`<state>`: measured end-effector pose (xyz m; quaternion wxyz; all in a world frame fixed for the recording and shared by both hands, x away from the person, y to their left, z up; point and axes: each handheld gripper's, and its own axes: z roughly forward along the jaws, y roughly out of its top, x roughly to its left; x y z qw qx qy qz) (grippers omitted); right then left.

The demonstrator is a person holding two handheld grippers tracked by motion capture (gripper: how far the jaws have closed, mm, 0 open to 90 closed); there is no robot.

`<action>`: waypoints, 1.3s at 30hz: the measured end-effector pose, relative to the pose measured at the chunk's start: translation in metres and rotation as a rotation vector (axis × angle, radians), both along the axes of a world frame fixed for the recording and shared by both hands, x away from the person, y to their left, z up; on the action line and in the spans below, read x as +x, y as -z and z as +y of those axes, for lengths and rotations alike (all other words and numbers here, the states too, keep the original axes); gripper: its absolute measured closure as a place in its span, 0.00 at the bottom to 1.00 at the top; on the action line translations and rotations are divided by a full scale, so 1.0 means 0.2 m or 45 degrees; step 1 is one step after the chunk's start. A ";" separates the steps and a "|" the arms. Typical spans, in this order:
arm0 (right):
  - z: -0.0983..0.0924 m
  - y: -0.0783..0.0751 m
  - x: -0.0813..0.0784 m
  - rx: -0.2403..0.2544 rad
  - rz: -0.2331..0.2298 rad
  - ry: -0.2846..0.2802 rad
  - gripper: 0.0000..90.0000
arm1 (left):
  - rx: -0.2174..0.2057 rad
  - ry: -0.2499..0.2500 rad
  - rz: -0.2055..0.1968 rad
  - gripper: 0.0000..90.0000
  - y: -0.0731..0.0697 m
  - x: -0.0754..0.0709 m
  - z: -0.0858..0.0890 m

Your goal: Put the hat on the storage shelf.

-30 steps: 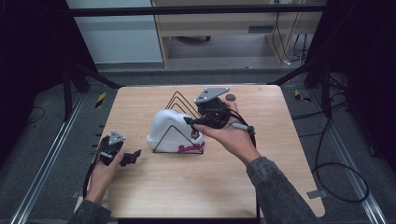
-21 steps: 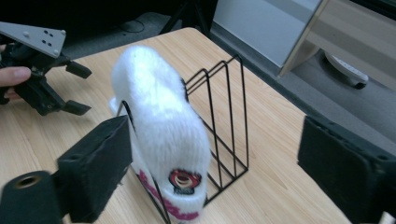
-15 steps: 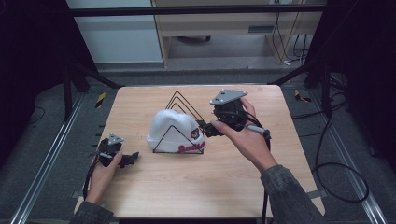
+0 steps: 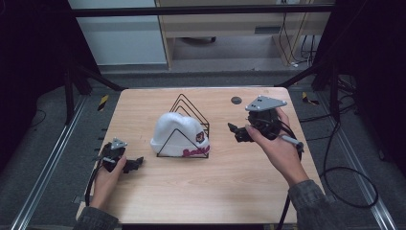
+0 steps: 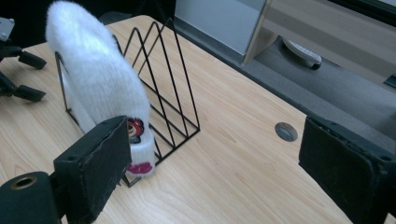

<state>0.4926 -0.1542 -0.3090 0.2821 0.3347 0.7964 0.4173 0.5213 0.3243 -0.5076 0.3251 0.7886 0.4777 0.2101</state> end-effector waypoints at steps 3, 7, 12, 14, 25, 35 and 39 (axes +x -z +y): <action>-0.04 0.03 -0.01 0.009 -0.004 0.027 0.10 | -0.001 -0.002 0.000 0.00 0.00 0.00 0.00; -0.09 0.09 -0.02 0.026 0.004 0.059 0.09 | -0.002 -0.012 0.004 0.00 0.00 0.00 0.00; -0.14 0.17 -0.02 0.047 0.033 0.081 0.10 | -0.001 -0.014 0.004 0.00 0.00 0.00 0.00; -0.15 0.21 -0.02 0.040 0.046 0.087 0.10 | -0.001 -0.014 0.004 0.00 0.00 0.00 0.00; -0.20 0.46 -0.04 0.056 0.164 0.129 0.10 | 0.001 -0.019 0.003 0.00 0.00 -0.01 0.00; -0.22 0.79 -0.01 0.045 0.307 0.211 0.12 | -0.007 -0.024 0.001 0.00 0.00 -0.01 -0.01; -0.21 0.92 0.00 0.014 0.348 0.256 0.12 | -0.008 -0.024 0.001 0.00 0.00 -0.02 -0.01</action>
